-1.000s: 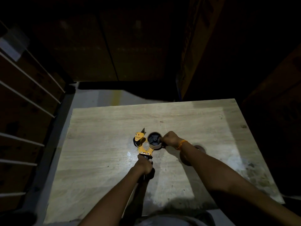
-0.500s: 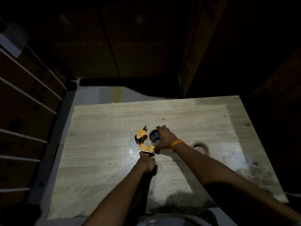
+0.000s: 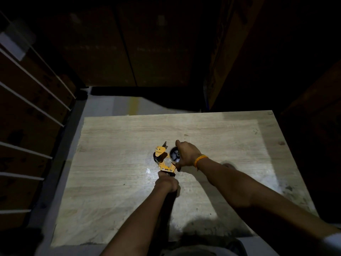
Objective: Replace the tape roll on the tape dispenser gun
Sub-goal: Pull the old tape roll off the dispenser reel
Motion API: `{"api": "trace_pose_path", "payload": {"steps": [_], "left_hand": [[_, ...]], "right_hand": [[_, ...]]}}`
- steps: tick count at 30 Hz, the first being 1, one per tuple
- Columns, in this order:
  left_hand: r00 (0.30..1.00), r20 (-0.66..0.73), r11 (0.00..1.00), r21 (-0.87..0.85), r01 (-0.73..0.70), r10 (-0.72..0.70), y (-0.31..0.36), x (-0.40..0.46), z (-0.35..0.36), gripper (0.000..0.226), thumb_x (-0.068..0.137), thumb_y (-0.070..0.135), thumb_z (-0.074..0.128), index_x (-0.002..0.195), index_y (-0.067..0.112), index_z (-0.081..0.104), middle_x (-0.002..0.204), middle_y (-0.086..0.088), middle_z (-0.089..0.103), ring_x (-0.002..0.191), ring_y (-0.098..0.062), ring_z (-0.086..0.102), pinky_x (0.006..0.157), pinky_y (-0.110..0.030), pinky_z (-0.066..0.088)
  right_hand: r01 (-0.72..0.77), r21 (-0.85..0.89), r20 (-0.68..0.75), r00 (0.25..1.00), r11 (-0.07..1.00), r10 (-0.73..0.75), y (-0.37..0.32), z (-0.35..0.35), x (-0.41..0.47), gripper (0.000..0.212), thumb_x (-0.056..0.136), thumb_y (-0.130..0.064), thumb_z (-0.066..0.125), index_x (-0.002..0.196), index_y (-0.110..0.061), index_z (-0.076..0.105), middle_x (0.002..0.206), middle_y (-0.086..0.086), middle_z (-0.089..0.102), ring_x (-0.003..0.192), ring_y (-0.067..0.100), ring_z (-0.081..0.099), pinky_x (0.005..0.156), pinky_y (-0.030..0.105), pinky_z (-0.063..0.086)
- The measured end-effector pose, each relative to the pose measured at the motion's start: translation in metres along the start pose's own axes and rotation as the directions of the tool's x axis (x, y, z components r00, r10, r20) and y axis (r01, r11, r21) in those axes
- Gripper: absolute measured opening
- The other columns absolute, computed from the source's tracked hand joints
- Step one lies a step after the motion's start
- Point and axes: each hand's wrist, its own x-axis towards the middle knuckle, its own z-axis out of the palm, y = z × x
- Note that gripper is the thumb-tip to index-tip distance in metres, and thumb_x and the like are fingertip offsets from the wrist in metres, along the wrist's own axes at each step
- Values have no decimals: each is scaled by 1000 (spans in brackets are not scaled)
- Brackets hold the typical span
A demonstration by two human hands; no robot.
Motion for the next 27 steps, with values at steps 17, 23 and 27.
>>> {"api": "trace_pose_path", "payload": {"steps": [17, 23, 27], "left_hand": [[913, -240, 938, -21, -346, 332, -42, 1, 1, 34, 90, 40, 64, 108, 12, 64, 102, -11, 73, 93, -30, 71, 74, -35, 54], [944, -134, 911, -254, -326, 300, -33, -5, -16, 17, 93, 22, 62, 89, 7, 68, 79, -10, 67, 70, -24, 61, 63, -31, 43], [962, -156, 942, -219, -255, 224, -27, 0, -18, 26, 91, 27, 61, 94, 4, 73, 91, -15, 72, 81, -31, 64, 67, -33, 45]], "right_hand": [[49, 534, -157, 987, 844, 43, 24, 6, -26, 82, 58, -38, 100, 128, -17, 63, 125, 3, 71, 113, 22, 66, 99, 41, 57], [123, 538, -205, 979, 834, -12, 9, -10, -18, 91, 50, -38, 101, 131, -20, 64, 122, -1, 72, 107, 18, 67, 88, 30, 55], [166, 428, -241, 968, 888, -64, -6, -19, -9, 87, 47, -44, 95, 126, -21, 68, 115, -1, 74, 99, 18, 69, 81, 31, 56]]}}
